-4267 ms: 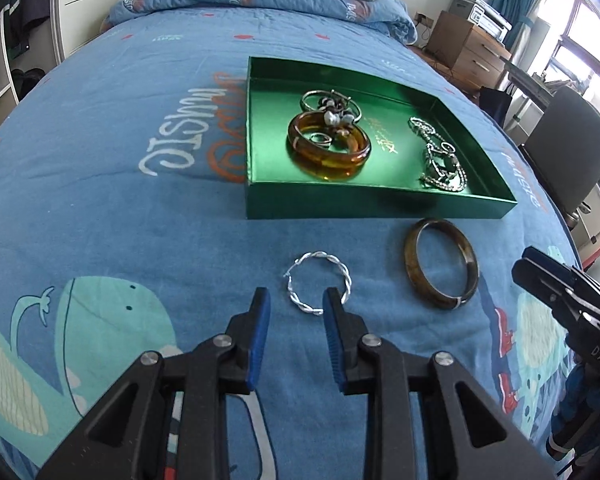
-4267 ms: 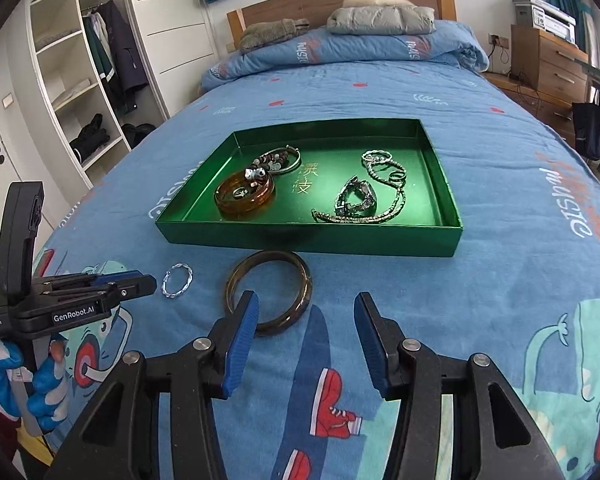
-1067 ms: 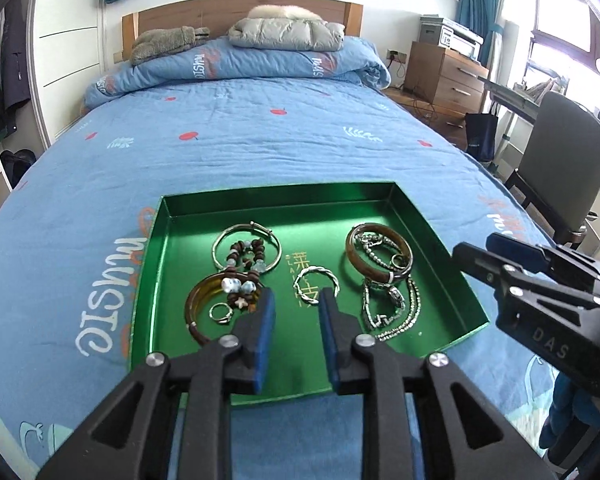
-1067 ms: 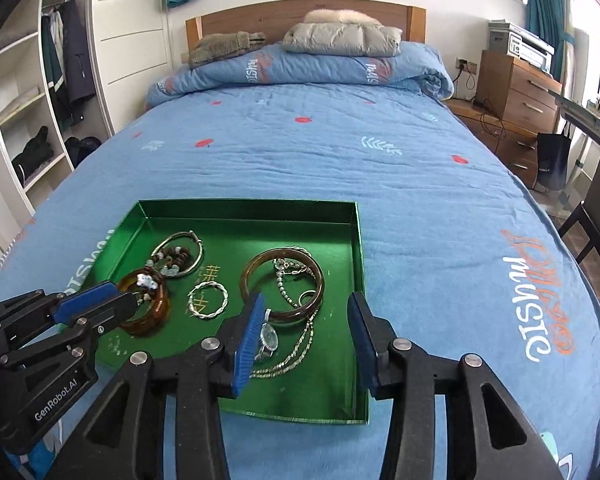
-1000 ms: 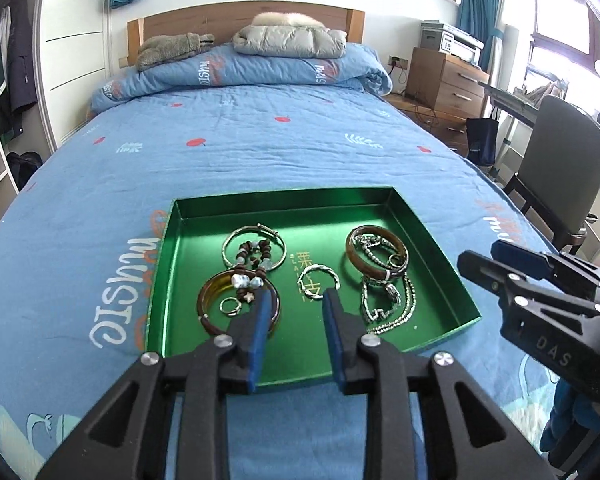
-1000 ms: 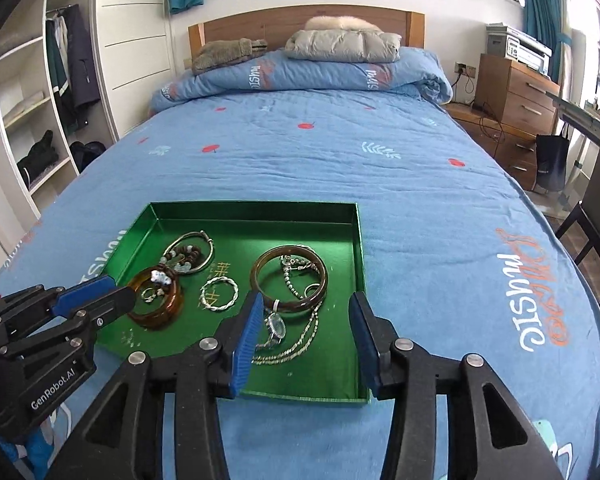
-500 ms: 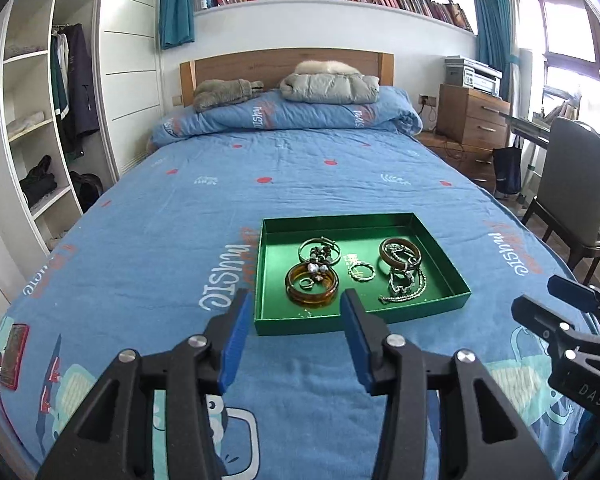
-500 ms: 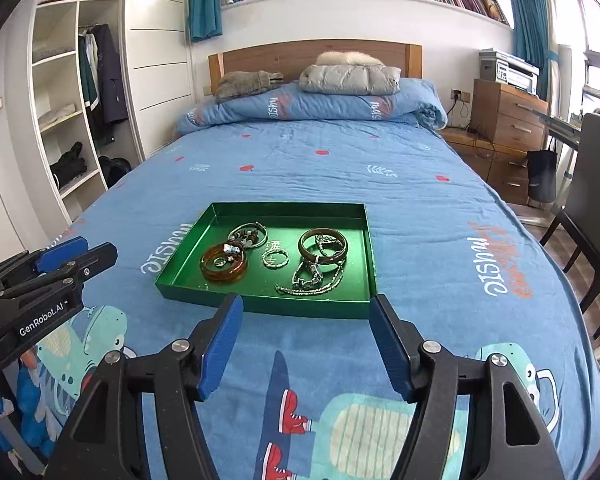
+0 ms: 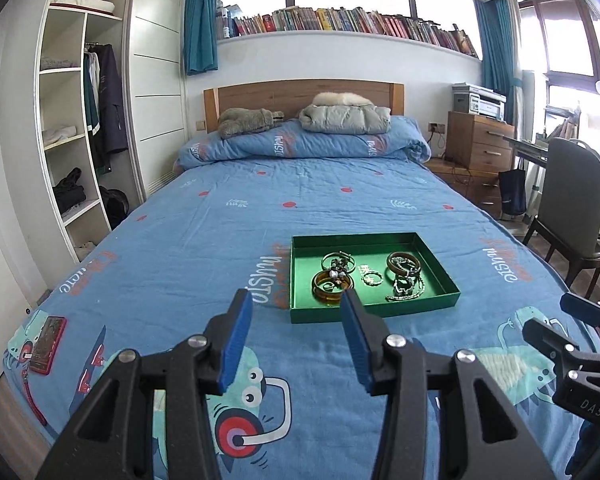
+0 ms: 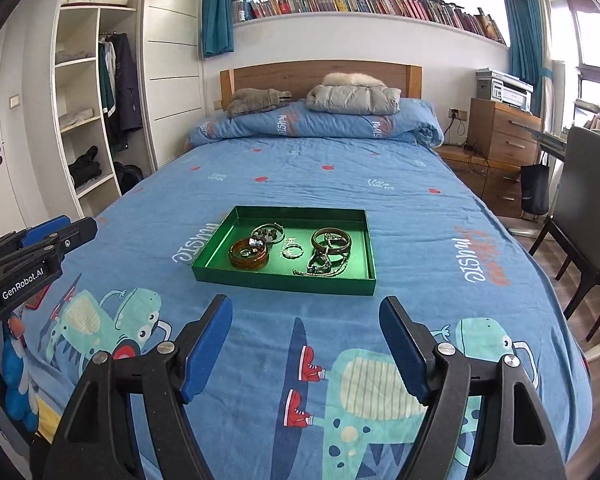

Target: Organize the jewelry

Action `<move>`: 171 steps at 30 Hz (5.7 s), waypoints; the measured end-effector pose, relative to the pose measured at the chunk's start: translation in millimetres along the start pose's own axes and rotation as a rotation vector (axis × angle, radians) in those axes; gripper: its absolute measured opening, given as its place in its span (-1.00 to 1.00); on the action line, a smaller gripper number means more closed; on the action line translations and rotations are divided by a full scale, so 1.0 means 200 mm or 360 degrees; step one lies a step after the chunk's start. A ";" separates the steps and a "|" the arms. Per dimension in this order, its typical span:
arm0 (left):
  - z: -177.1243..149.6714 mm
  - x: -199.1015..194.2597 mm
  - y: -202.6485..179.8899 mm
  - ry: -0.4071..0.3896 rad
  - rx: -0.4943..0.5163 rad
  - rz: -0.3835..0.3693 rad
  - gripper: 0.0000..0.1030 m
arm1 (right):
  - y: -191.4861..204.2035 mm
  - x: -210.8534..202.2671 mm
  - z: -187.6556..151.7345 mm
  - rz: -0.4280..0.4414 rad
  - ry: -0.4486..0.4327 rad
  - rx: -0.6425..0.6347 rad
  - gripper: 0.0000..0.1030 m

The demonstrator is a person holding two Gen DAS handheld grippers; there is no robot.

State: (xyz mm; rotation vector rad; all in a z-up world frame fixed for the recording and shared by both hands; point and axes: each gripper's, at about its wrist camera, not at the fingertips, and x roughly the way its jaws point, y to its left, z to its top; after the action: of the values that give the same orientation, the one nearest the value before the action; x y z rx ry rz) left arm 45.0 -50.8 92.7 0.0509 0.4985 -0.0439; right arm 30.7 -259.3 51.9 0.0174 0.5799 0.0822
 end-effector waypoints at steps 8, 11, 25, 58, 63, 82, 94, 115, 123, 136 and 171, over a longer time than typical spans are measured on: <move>-0.06 -0.12 0.06 -0.0022 -0.0017 0.0024 -0.15 | 0.05 -0.12 -0.07 0.0013 -0.0035 -0.0006 0.51; -0.09 -0.15 0.08 -0.0024 -0.0028 0.0027 -0.15 | 0.07 -0.15 -0.09 0.0020 -0.0042 -0.0009 0.52; -0.17 -0.24 0.12 -0.0051 -0.0055 0.0015 -0.15 | 0.13 -0.20 -0.19 0.0014 -0.0044 -0.0031 0.64; -0.26 -0.03 0.16 0.0080 -0.0019 0.0101 -0.15 | 0.02 -0.02 -0.28 -0.0099 0.0020 0.0006 0.84; -0.26 0.03 0.16 0.0156 0.0001 0.0097 -0.15 | 0.02 0.00 -0.28 -0.0111 0.0016 -0.0007 0.88; -0.24 0.01 0.23 0.0133 -0.0130 -0.0122 -0.04 | 0.00 0.02 -0.30 -0.0113 0.0025 -0.0014 0.90; -0.24 -0.01 0.24 0.0108 -0.0135 -0.0145 -0.04 | 0.05 0.03 -0.30 -0.0093 0.0025 -0.0046 0.90; -0.29 0.04 0.22 0.0135 -0.0094 -0.0081 -0.04 | -0.02 0.07 -0.33 -0.0146 0.0064 -0.0017 0.90; -0.29 0.05 0.23 0.0128 -0.0086 -0.0071 -0.04 | -0.05 0.07 -0.32 -0.0165 0.0056 -0.0001 0.91; -0.28 0.06 0.23 0.0124 -0.0083 -0.0063 0.01 | -0.09 0.08 -0.31 -0.0188 0.0048 0.0018 0.93; -0.30 0.16 0.19 0.0137 -0.0033 -0.0014 0.06 | -0.16 0.15 -0.31 -0.0210 0.0058 0.0046 0.94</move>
State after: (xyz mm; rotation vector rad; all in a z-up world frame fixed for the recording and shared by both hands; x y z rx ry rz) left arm 45.3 -11.1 25.9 0.0301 0.5853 -0.0453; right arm 23.7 -288.4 -17.1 0.0057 0.6171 -0.0544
